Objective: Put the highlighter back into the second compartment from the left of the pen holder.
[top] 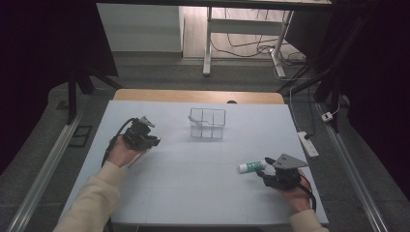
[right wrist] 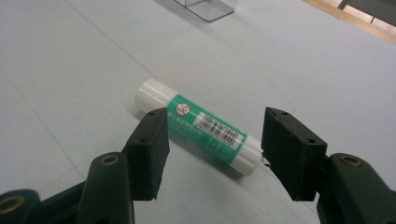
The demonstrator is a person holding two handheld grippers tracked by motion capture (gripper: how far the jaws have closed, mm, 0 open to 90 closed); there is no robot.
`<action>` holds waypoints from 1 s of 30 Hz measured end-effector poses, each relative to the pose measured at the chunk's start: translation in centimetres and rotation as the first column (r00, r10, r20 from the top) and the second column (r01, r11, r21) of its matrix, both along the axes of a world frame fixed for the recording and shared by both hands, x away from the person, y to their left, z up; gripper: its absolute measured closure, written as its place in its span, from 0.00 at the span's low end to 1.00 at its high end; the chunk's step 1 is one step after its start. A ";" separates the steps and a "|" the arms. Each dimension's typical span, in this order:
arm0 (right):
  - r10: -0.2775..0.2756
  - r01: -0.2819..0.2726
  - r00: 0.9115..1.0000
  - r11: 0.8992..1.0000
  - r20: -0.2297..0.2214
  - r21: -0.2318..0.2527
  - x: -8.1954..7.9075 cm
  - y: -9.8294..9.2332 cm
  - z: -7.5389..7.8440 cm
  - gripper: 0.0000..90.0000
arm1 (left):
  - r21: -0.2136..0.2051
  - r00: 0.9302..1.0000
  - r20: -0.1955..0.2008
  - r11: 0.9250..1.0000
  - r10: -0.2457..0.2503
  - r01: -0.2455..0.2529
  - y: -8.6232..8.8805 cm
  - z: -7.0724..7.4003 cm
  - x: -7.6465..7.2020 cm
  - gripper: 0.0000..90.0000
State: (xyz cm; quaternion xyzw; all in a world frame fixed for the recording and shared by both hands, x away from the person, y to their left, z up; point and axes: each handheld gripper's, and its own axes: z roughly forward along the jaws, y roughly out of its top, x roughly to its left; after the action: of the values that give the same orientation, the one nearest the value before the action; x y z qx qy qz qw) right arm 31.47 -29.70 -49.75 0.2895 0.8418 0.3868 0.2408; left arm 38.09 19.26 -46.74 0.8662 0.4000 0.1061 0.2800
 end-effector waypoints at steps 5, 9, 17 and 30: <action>-0.001 0.001 1.000 1.000 -0.005 0.001 0.1 -0.1 -0.1 0.45 | -0.041 0.999 0.035 0.999 0.008 -0.007 0.3 1.0 -0.1 0.88; -0.002 0.002 1.000 1.000 -0.004 -0.001 0.1 -0.1 -0.1 0.45 | -0.062 0.998 0.060 0.998 0.009 -0.006 0.4 1.8 -0.2 0.88; -0.008 0.008 1.000 1.000 -0.008 0.000 0.1 -0.3 -0.1 0.45 | -0.113 0.992 0.123 0.994 0.021 -0.007 0.7 3.6 -0.6 0.88; -0.013 0.013 1.000 1.000 -0.008 0.000 0.2 -0.3 -0.1 0.45 | -0.210 0.975 0.214 0.978 0.057 -0.011 1.0 5.7 -1.1 0.88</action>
State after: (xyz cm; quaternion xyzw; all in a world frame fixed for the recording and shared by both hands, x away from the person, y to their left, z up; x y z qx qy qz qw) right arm 31.63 -30.02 -49.89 0.2965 0.8408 0.3840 0.2402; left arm 36.97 20.29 -41.04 0.8083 0.3903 0.1636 0.4093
